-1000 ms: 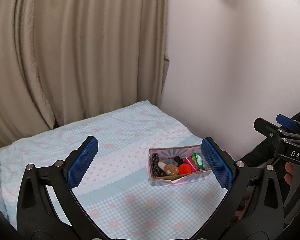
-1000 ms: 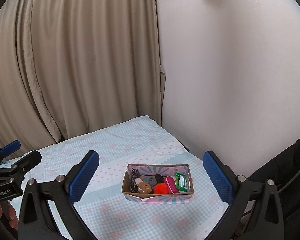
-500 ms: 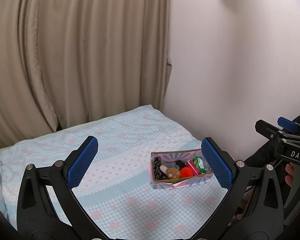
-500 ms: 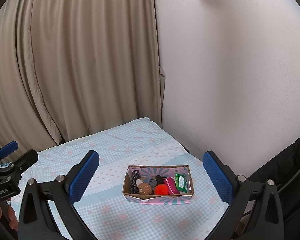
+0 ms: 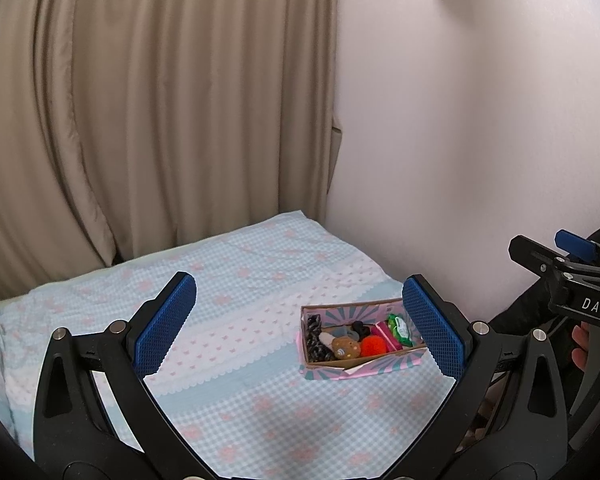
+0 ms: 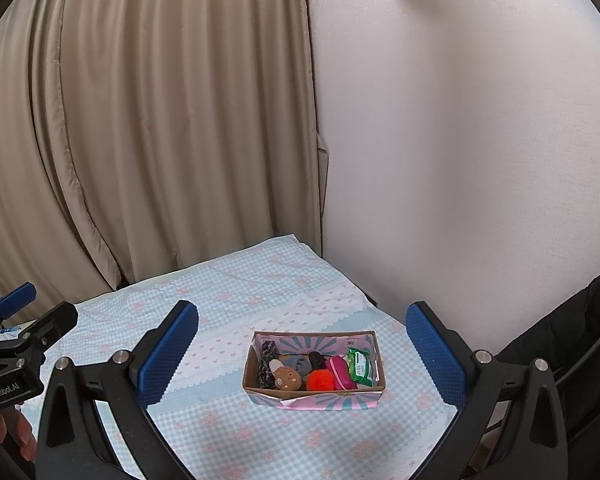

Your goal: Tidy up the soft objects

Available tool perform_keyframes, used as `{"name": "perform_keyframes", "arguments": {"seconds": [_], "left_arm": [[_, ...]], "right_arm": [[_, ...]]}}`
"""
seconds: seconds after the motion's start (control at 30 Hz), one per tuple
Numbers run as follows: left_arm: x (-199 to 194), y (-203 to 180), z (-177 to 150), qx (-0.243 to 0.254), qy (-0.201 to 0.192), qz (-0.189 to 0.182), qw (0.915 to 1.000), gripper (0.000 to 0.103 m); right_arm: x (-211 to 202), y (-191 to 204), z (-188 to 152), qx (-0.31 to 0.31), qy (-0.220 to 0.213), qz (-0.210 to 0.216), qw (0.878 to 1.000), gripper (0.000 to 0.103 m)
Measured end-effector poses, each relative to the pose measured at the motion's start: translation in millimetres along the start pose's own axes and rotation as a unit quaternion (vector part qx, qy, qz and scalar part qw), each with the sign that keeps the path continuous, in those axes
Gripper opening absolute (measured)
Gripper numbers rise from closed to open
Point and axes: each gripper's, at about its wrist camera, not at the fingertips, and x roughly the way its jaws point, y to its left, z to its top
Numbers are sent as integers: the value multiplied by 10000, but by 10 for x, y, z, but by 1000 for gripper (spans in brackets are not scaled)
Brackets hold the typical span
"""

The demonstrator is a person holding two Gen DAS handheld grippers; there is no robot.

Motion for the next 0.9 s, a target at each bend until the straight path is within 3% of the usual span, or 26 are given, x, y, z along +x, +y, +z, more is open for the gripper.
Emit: {"name": "perform_keyframes", "arguments": {"seconds": [0.9], "left_arm": [[-43,-8,7,-53,-35,105,9999,103]], "right_arm": [[15,47,36,-11,-60,54,10000,103]]}}
